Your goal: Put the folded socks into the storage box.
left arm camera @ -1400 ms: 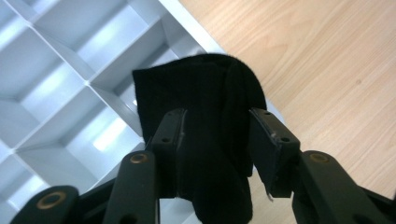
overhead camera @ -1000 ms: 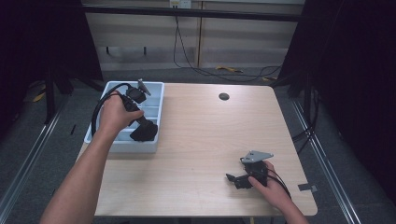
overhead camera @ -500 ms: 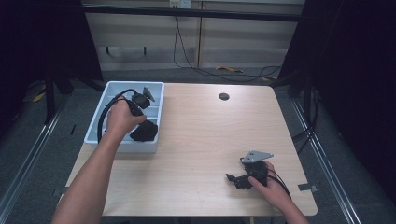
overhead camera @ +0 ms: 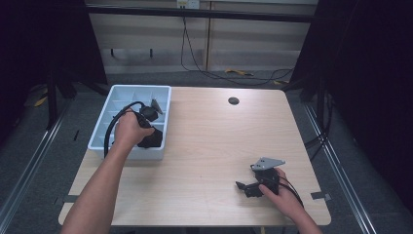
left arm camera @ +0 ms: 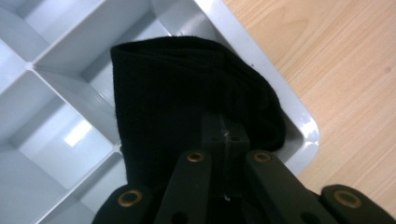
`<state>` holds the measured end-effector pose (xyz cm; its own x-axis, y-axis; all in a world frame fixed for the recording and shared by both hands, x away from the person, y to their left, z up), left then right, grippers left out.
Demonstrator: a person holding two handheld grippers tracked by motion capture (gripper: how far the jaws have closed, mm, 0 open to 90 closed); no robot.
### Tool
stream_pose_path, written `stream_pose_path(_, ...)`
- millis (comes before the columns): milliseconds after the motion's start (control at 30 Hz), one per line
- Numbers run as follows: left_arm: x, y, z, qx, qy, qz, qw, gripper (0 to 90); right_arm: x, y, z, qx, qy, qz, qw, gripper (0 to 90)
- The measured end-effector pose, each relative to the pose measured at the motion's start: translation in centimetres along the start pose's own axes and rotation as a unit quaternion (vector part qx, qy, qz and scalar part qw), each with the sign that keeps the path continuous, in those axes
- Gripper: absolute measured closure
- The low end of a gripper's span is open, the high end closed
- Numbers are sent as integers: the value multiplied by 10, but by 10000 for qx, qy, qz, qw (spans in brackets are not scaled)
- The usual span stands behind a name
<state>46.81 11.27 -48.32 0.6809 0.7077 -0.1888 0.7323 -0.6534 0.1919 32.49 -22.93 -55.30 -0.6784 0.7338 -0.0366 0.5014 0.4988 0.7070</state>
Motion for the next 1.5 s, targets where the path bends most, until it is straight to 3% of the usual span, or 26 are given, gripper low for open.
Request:
stream_pose_path(433, 0, -9, 23, 174, -161, -85, 9997, 900, 0, 0, 0, 12, 5, 7, 10000, 114)
stream_pose_path(667, -1, -10, 20, 114, -164, -109, 9997, 900, 0, 0, 0, 12, 6, 4, 10000, 113)
stream_pose_path(900, -1, -8, 4, -30, -133, -86, 9999, 894, 0, 0, 0, 10, 5, 11, 10000, 114)
stream_pose_path(1300, 8, 2, -37, -330, 130, -145, 9993, 838, 0, 0, 0, 4, 0, 0, 10000, 113)
stream_pose_path(1500, 14, 7, -43, -365, 132, -215, 9990, 849, 0, 0, 0, 3, 1, -1, 10000, 113)
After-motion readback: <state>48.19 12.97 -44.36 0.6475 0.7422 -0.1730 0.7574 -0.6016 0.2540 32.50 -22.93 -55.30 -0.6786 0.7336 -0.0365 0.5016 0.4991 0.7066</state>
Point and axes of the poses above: each handheld gripper's, and its own axes: z roughly forward along the jaws, y roughly out of its top, x roughly to its left, the point moved 7 cm from there along z, roughly forward along the jaws, and after that the axes turned 3 degrees about -z, right-handed, at the moved point
